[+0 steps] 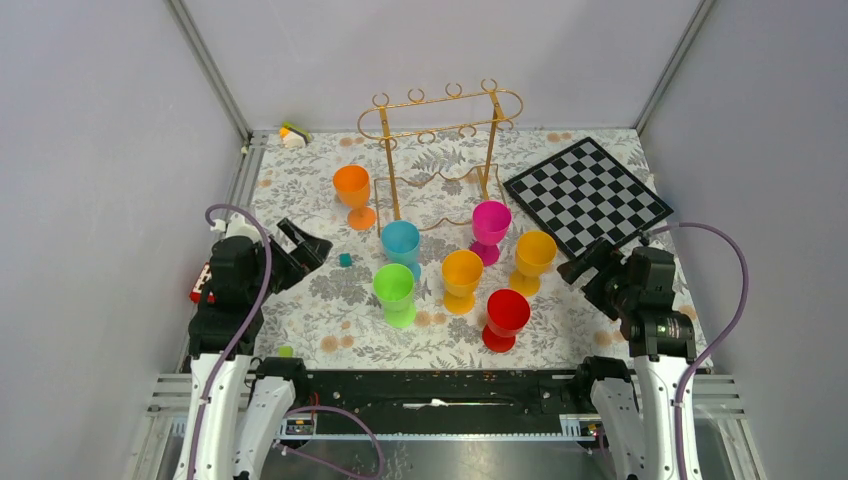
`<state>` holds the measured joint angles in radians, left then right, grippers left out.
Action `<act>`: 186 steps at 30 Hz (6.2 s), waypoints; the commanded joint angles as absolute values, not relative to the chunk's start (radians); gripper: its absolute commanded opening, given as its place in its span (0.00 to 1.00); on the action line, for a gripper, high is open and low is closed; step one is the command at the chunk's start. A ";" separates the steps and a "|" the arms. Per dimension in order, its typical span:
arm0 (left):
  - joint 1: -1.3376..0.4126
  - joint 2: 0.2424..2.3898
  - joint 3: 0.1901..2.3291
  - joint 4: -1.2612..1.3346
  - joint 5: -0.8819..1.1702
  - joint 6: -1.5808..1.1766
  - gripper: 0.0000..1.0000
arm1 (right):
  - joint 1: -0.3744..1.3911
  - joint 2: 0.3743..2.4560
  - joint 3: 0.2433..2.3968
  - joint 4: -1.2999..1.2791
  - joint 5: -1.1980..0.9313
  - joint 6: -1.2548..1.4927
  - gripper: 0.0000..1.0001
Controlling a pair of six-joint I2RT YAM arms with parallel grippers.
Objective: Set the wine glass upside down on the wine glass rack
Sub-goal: Pick up the wine glass at the center of the board, then adjust the wine glass.
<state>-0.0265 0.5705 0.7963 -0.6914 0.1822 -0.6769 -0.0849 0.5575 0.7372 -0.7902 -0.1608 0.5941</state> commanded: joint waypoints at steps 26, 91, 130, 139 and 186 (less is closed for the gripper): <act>-0.645 0.977 1.243 -1.025 0.061 -0.575 0.85 | -0.081 0.595 0.853 -0.964 -0.479 0.569 0.99; -1.068 1.106 1.448 -1.129 -0.084 -0.644 0.00 | -0.081 0.624 0.992 -1.140 -0.587 0.519 0.99; -1.065 0.927 1.307 -0.620 0.125 -0.924 0.00 | 0.520 0.822 1.111 -0.822 -0.537 0.882 0.58; -1.065 0.911 1.263 -0.601 0.121 -0.970 0.00 | 0.608 0.883 1.069 -0.772 -0.483 0.897 0.41; -1.028 1.015 1.436 -1.023 -0.113 -0.758 0.92 | 0.652 0.909 1.442 -1.080 -0.034 0.523 0.00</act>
